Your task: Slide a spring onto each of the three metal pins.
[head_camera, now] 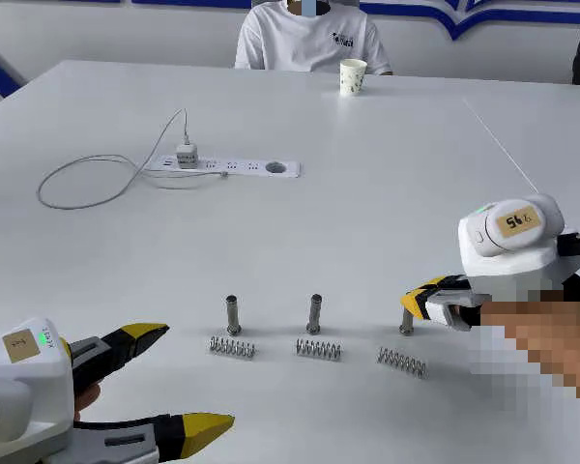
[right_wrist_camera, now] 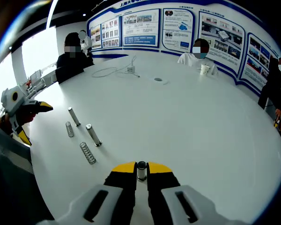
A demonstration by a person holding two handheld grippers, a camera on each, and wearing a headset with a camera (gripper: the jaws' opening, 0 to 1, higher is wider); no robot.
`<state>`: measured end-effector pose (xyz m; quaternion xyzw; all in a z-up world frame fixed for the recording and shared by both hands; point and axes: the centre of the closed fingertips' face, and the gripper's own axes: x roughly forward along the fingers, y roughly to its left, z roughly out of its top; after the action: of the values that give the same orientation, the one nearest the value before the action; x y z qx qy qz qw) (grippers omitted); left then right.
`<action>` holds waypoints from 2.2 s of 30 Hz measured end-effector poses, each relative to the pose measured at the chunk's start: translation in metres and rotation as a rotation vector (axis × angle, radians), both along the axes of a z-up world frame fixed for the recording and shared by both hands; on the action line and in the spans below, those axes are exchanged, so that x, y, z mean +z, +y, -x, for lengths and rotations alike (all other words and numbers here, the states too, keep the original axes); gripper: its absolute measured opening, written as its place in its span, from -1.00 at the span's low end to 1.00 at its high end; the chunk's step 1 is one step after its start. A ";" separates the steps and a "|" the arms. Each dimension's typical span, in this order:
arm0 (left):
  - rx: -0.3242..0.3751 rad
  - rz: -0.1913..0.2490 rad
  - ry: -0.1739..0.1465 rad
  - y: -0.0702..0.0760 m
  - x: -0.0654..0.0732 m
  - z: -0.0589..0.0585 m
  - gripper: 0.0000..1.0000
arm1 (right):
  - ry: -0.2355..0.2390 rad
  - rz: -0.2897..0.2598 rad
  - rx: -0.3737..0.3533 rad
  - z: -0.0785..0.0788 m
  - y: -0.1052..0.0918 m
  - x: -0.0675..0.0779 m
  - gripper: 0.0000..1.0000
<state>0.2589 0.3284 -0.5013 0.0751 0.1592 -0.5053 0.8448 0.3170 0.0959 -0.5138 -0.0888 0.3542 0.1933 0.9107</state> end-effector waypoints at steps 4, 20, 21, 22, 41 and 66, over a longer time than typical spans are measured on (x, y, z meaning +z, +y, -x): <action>-0.001 0.001 -0.001 0.000 0.000 0.000 0.56 | 0.005 0.009 0.008 0.003 -0.001 -0.002 -0.81; -0.013 0.003 -0.002 -0.003 0.000 0.000 0.56 | -0.026 0.019 0.039 0.008 -0.004 0.006 -0.73; -0.014 0.004 -0.002 -0.003 0.000 0.000 0.56 | -0.028 0.018 0.040 0.009 -0.004 0.007 -0.72; -0.016 0.005 -0.001 -0.004 0.000 0.000 0.56 | -0.031 0.019 0.041 0.011 -0.004 0.008 -0.72; -0.039 0.008 0.000 -0.012 0.001 0.001 0.56 | 0.024 0.015 0.195 0.050 0.003 -0.011 -0.70; -0.038 -0.004 0.009 -0.012 -0.002 0.004 0.55 | 0.128 0.086 0.407 0.064 0.015 -0.049 -0.71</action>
<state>0.2544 0.3162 -0.5028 0.0775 0.1625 -0.5215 0.8341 0.2530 0.1113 -0.5624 -0.1850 0.3939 0.3630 0.8239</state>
